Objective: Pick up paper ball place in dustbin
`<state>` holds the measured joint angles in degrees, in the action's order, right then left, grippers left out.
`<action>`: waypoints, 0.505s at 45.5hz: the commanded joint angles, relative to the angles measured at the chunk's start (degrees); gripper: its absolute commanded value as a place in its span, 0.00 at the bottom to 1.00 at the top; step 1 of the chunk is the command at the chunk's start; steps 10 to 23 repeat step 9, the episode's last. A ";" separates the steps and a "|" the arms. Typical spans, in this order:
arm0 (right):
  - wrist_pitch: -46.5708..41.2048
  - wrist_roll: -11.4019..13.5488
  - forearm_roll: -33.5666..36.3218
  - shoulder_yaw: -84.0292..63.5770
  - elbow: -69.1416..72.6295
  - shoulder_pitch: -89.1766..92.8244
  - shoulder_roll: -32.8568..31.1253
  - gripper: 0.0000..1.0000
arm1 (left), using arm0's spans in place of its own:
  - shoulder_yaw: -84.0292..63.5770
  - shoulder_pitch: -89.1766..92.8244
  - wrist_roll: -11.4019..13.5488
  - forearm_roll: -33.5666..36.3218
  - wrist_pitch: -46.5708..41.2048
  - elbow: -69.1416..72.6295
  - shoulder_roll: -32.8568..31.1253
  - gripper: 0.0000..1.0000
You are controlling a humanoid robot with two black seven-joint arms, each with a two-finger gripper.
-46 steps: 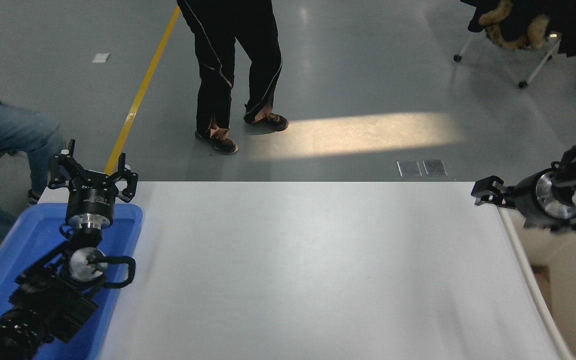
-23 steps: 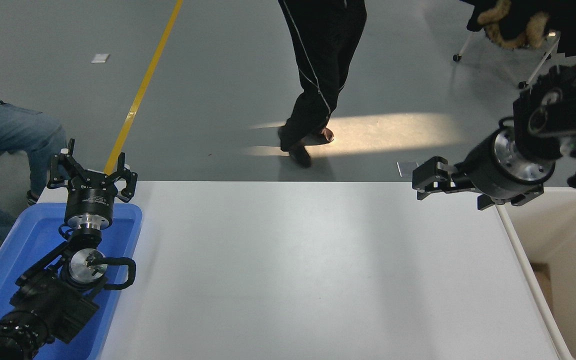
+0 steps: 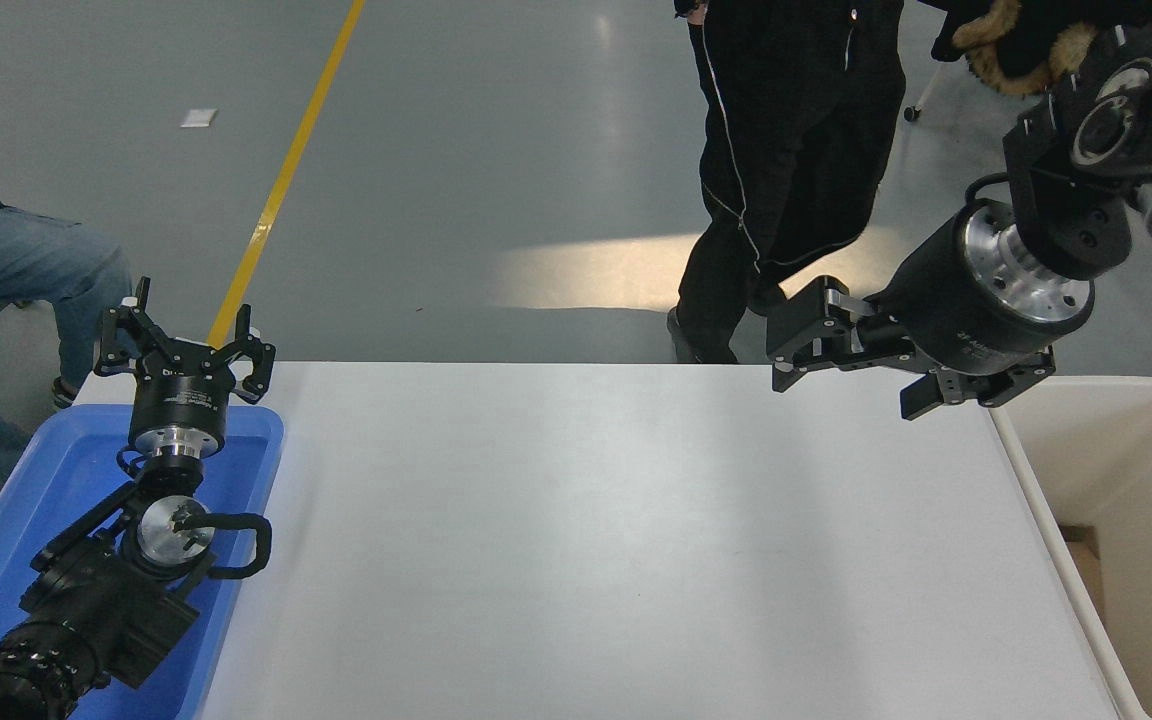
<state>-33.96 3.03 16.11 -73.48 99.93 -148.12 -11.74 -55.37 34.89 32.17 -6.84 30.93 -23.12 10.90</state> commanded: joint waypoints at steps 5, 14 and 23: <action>-0.58 0.13 3.58 -0.34 0.07 -0.67 0.31 1.00 | 0.00 0.01 0.00 -0.02 0.00 0.01 0.00 0.99; -0.58 0.13 4.37 -0.34 0.07 -0.67 0.31 1.00 | 0.00 0.01 0.00 -0.02 0.00 0.01 0.00 0.99; -0.58 0.13 4.37 -0.34 0.07 -0.67 0.31 1.00 | 0.00 0.01 0.00 -0.02 0.00 0.01 0.00 0.99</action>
